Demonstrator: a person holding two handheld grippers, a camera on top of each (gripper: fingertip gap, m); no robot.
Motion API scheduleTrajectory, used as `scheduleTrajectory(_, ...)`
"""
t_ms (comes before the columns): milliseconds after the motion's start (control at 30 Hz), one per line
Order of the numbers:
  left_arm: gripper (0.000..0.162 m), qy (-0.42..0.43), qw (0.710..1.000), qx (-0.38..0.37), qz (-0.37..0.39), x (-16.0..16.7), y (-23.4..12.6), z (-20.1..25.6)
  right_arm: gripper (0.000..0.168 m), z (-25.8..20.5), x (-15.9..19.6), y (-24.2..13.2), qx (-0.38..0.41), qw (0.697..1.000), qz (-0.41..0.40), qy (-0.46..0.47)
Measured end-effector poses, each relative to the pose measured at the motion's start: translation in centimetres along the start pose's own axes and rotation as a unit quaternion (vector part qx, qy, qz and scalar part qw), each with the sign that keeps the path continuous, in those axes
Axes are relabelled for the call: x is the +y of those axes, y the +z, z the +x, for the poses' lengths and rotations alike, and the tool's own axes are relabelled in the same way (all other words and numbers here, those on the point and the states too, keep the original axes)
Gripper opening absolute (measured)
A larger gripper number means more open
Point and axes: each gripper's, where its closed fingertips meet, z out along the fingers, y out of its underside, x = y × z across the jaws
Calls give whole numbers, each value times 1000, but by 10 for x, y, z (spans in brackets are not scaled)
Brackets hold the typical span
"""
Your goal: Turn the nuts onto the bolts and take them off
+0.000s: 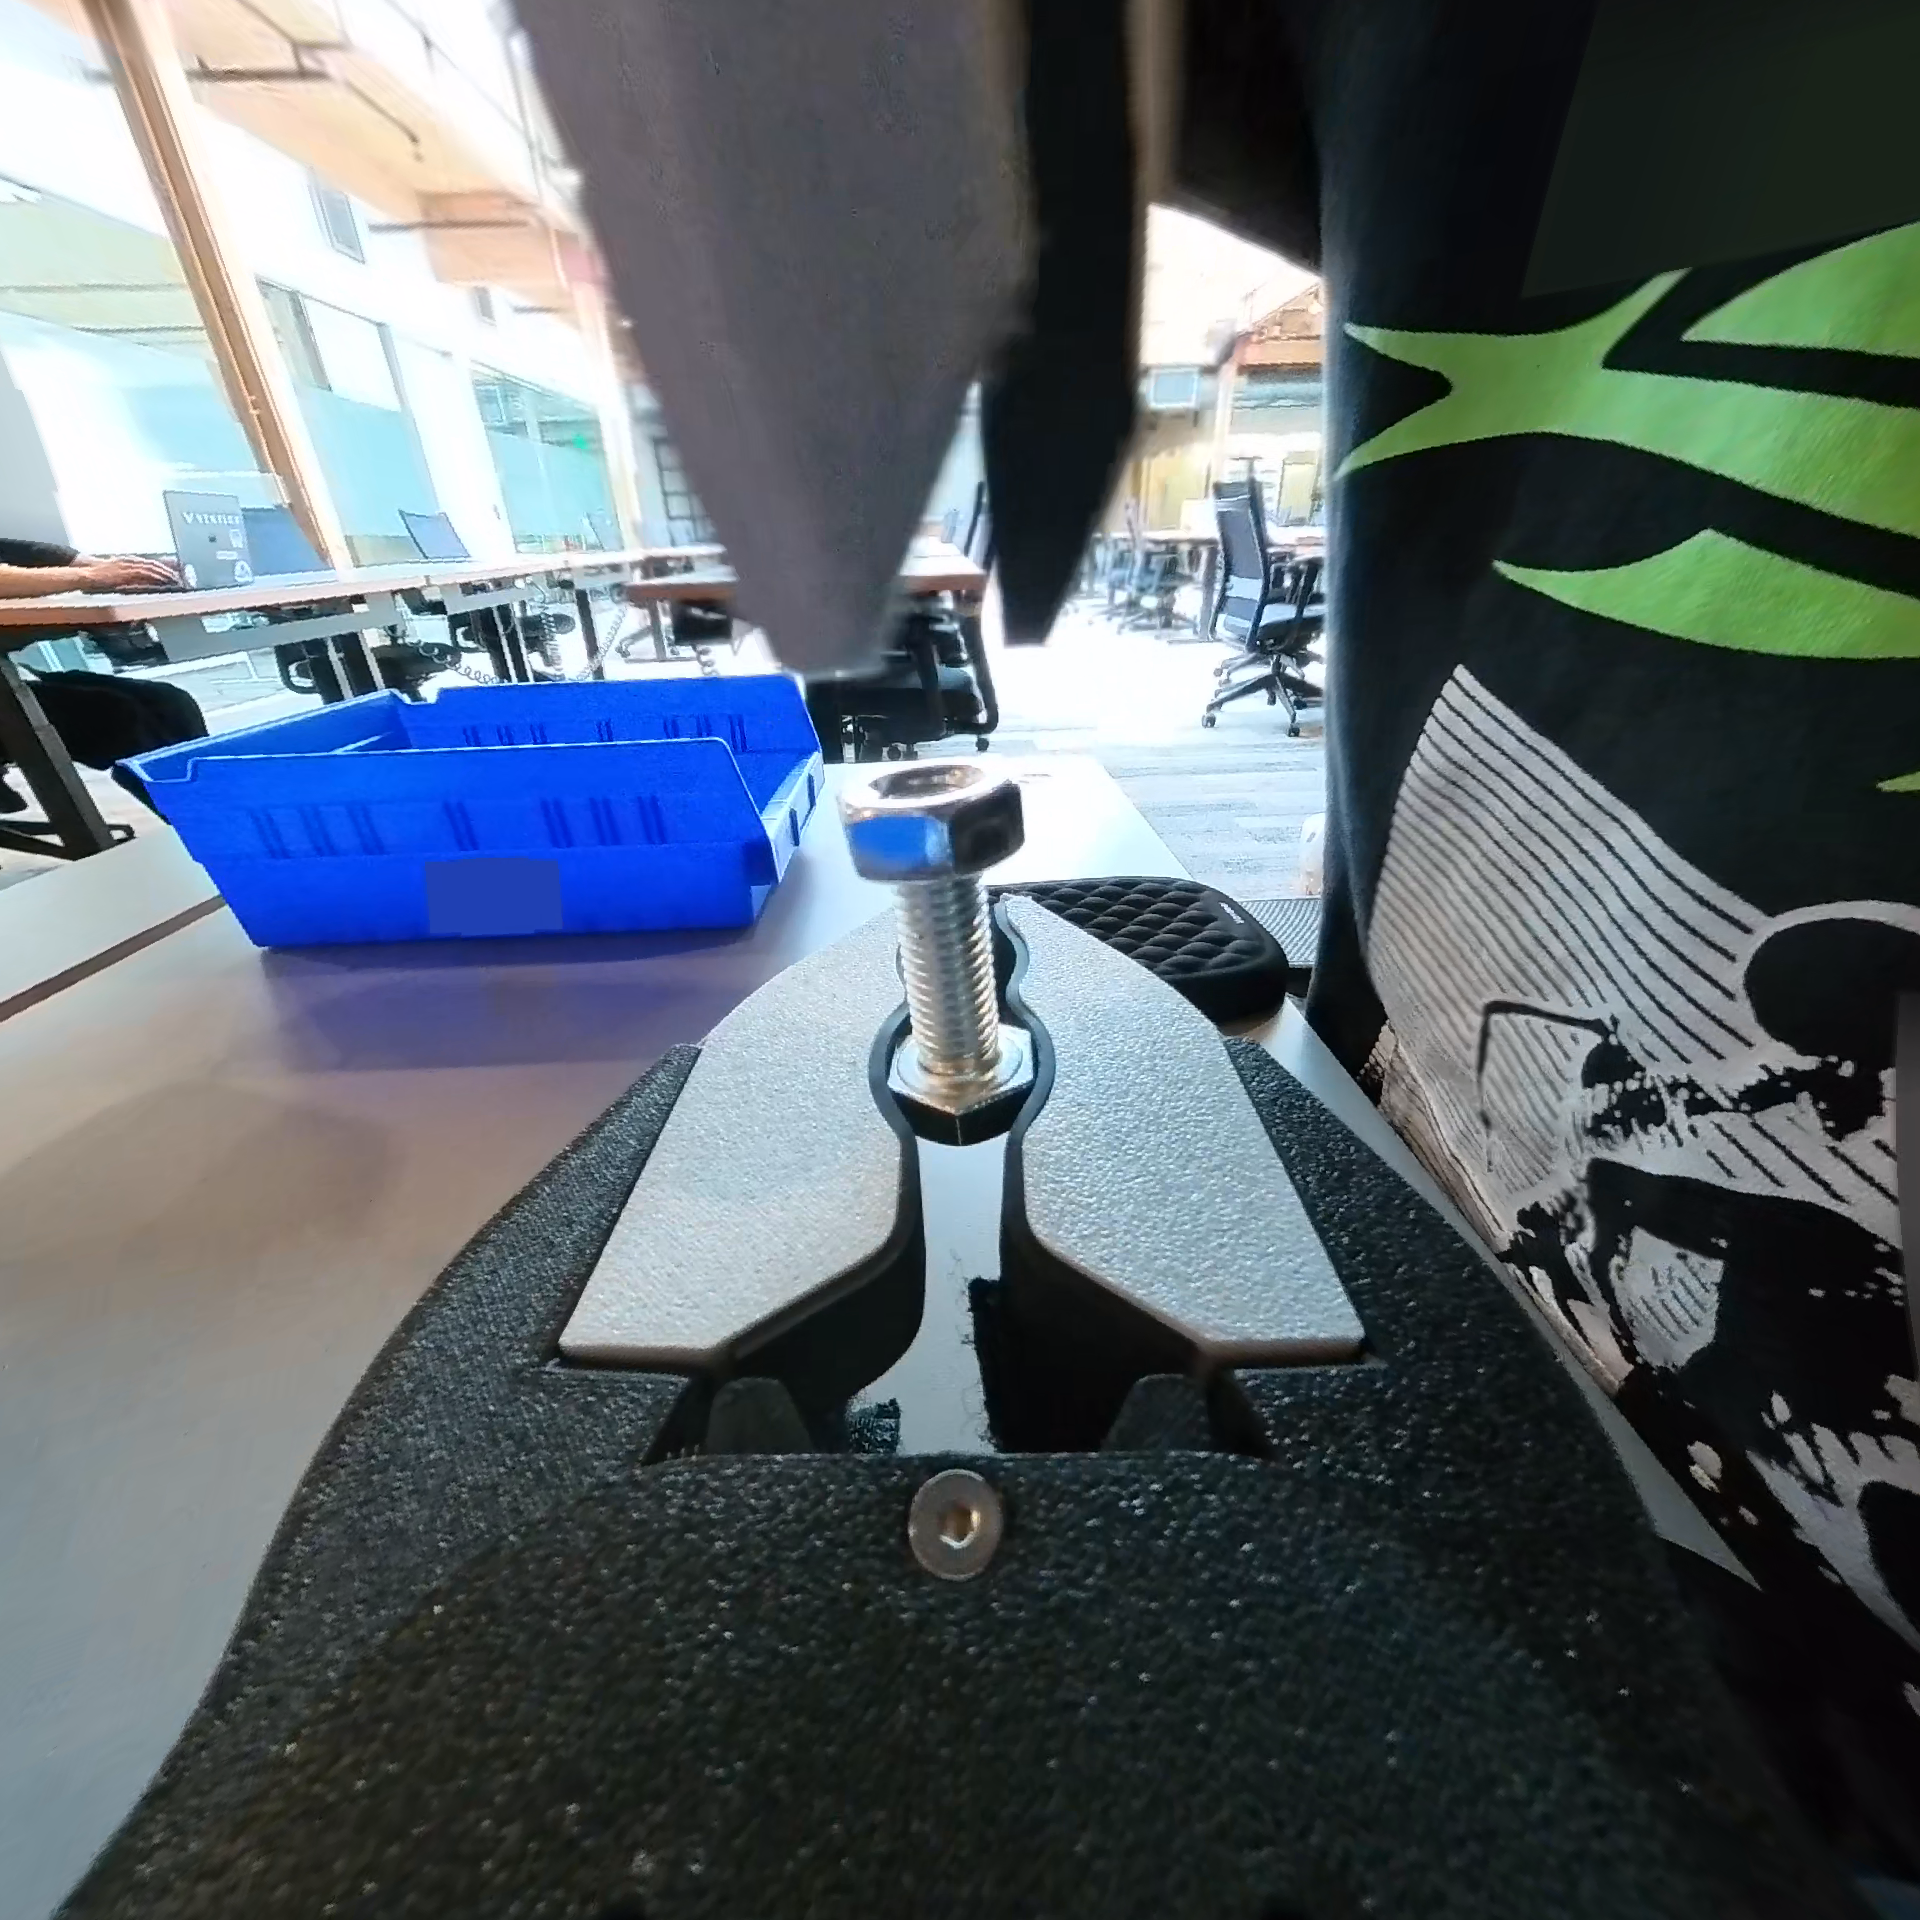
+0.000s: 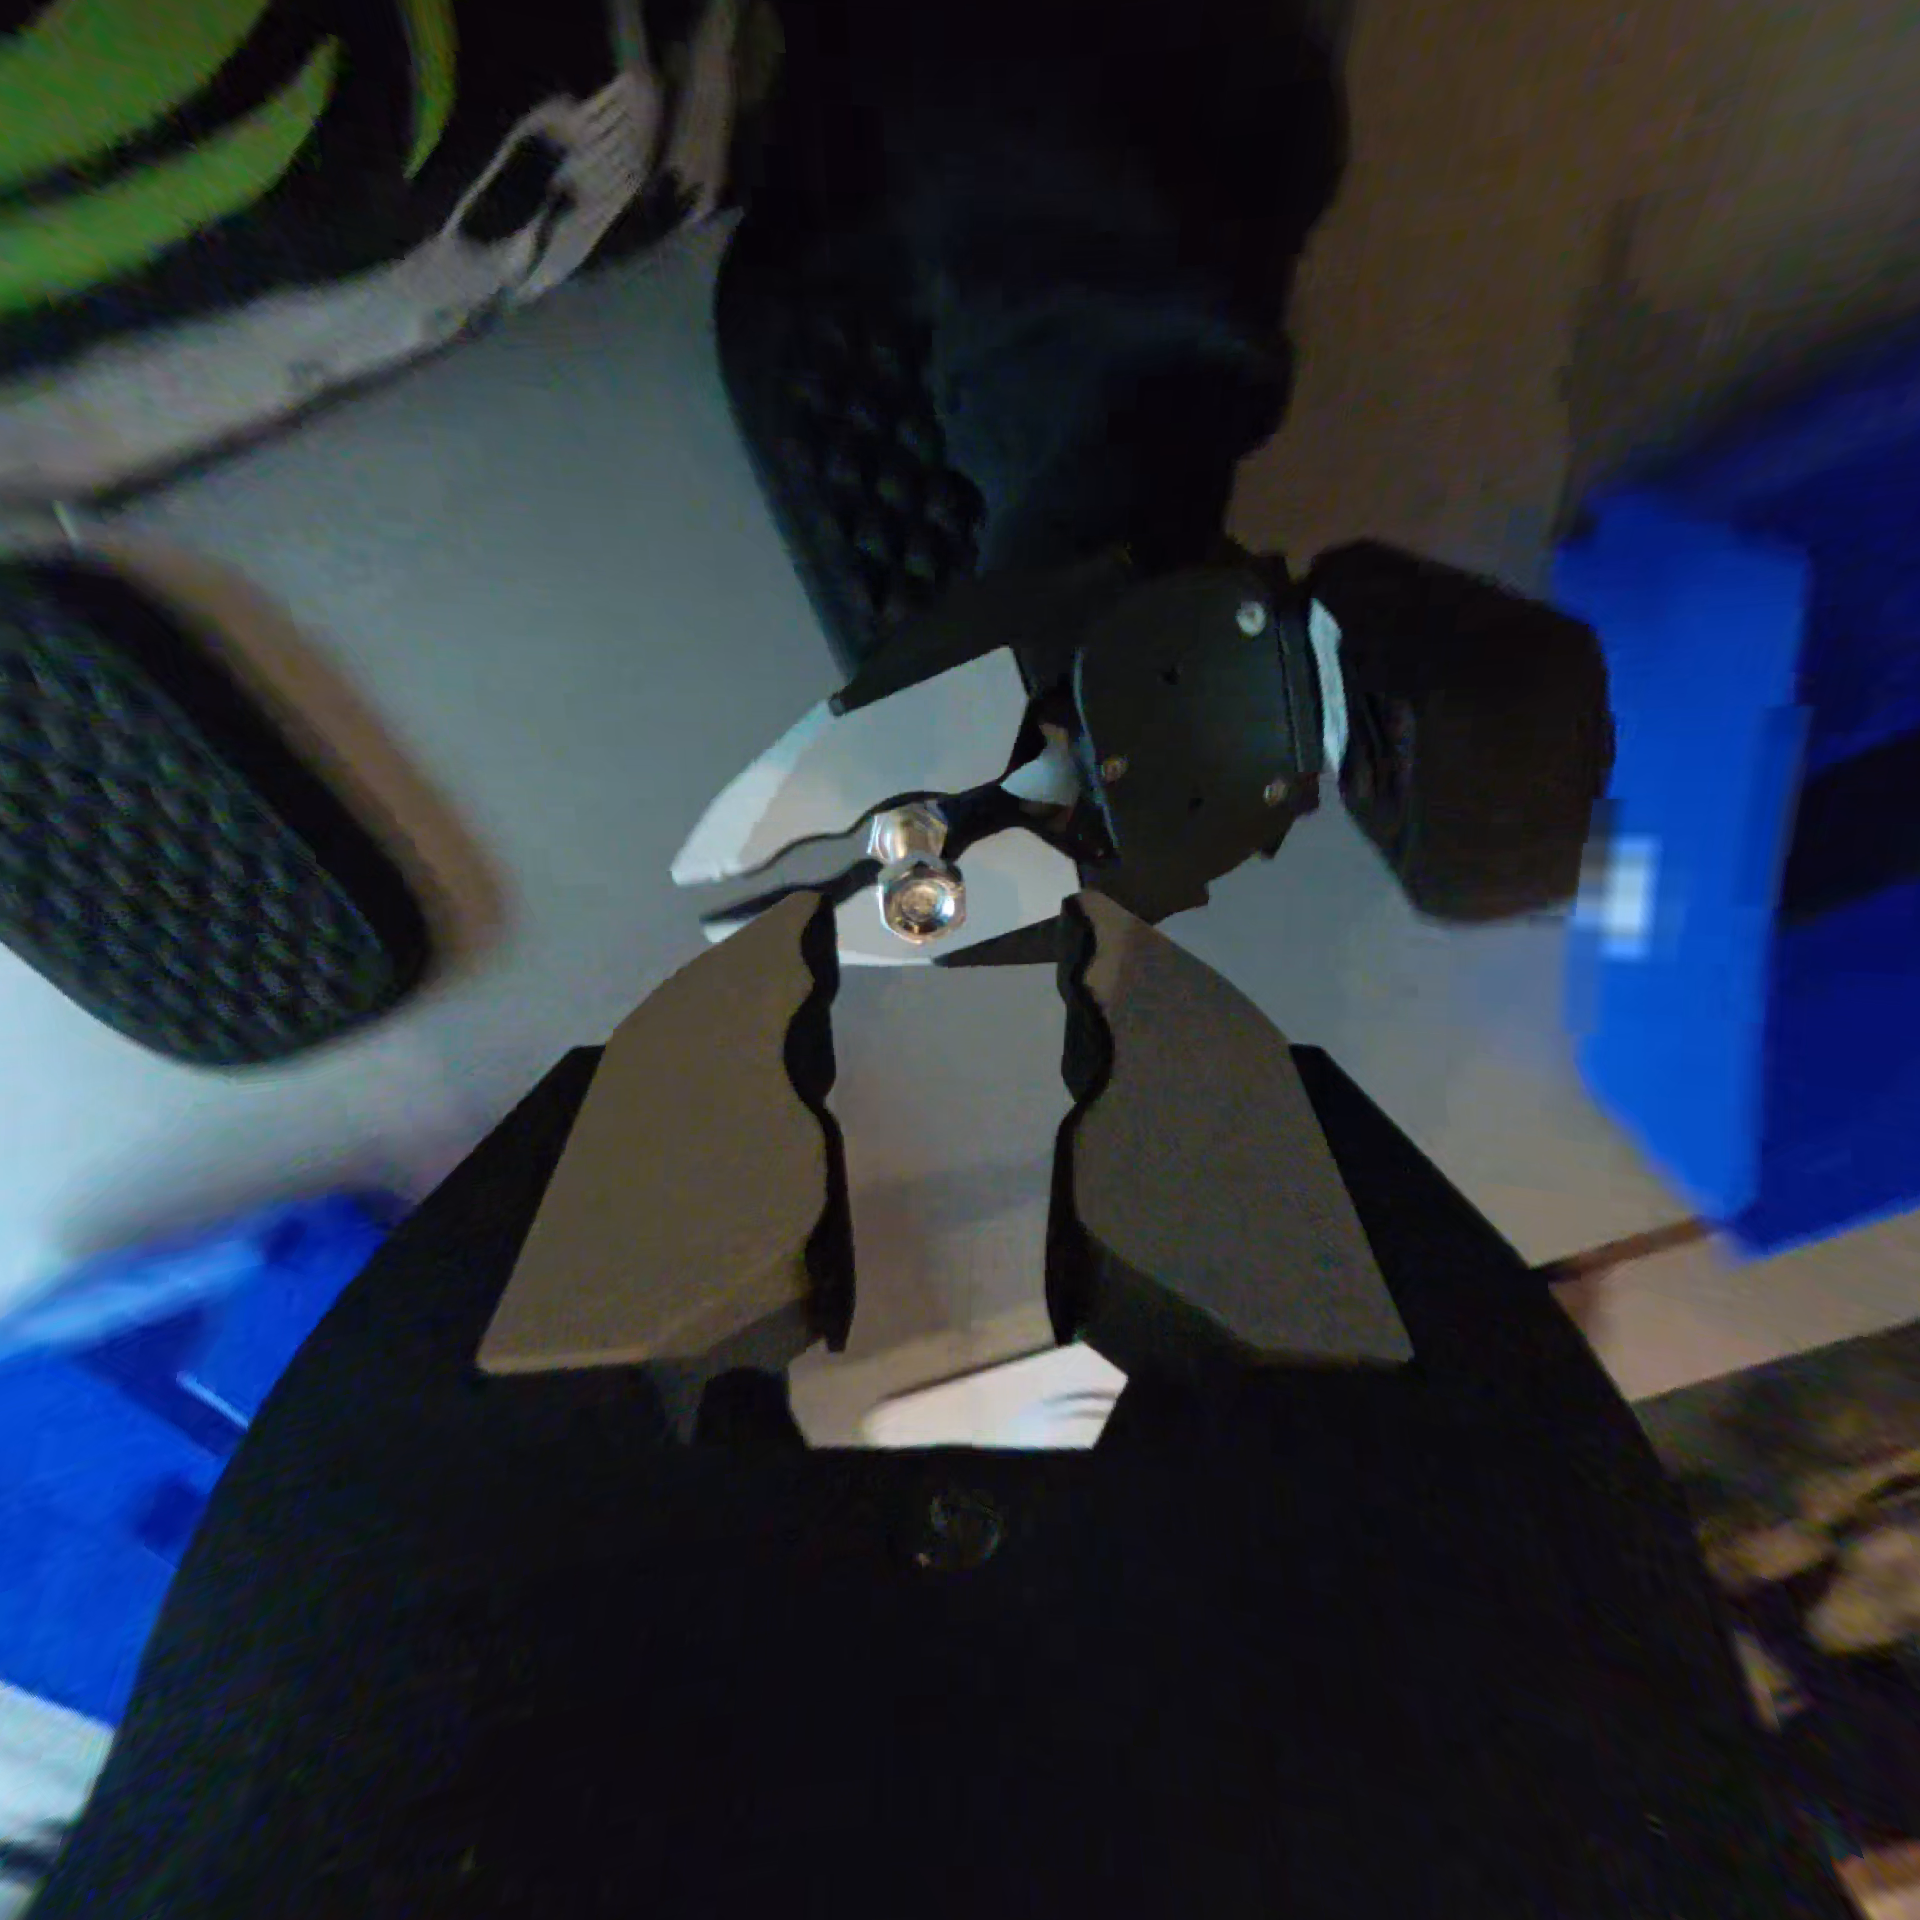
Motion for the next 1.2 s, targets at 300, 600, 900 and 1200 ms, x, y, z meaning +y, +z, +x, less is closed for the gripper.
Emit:
scheduleTrajectory(300,10,-1,1000,2,2,-1,0,0,28,-5,6,14,-62,987,3,-146)
scheduleTrajectory(600,10,-2,1000,2,5,-1,0,0,18,-5,7,16,-51,998,-5,-27)
scheduleTrajectory(900,10,-2,1000,1,-1,0,1,0,17,-10,11,19,-30,920,-21,391)
scheduleTrajectory(1200,10,-1,1000,1,3,-1,0,0,45,-5,-1,13,-25,925,36,377)
